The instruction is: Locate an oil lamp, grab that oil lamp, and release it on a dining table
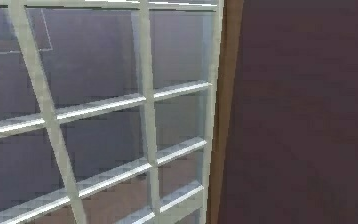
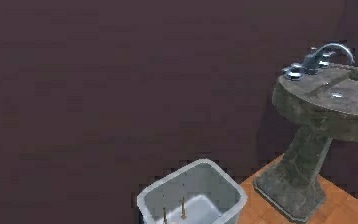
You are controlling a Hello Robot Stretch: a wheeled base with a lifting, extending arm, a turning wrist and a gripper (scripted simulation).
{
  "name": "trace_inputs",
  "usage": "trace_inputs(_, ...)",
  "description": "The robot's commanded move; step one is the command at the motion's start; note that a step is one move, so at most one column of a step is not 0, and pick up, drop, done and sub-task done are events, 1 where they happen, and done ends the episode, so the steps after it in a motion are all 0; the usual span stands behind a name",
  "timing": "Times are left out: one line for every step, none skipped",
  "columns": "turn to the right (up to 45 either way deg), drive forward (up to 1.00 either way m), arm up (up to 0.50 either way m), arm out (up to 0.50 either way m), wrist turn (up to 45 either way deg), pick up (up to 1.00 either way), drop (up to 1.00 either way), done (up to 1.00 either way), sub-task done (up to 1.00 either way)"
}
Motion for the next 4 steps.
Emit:
trace_inputs(-12.0,0.0,0.0,0.0,0.0,0.0,0.0,0.0,0.0)
trace_inputs(0.0,0.1,0.0,0.0,0.0,0.0,0.0,0.0,0.0)
trace_inputs(18.0,0.0,0.0,0.0,0.0,0.0,0.0,0.0,0.0)
trace_inputs(3.0,0.0,0.0,0.0,0.0,0.0,0.0,0.0,0.0)
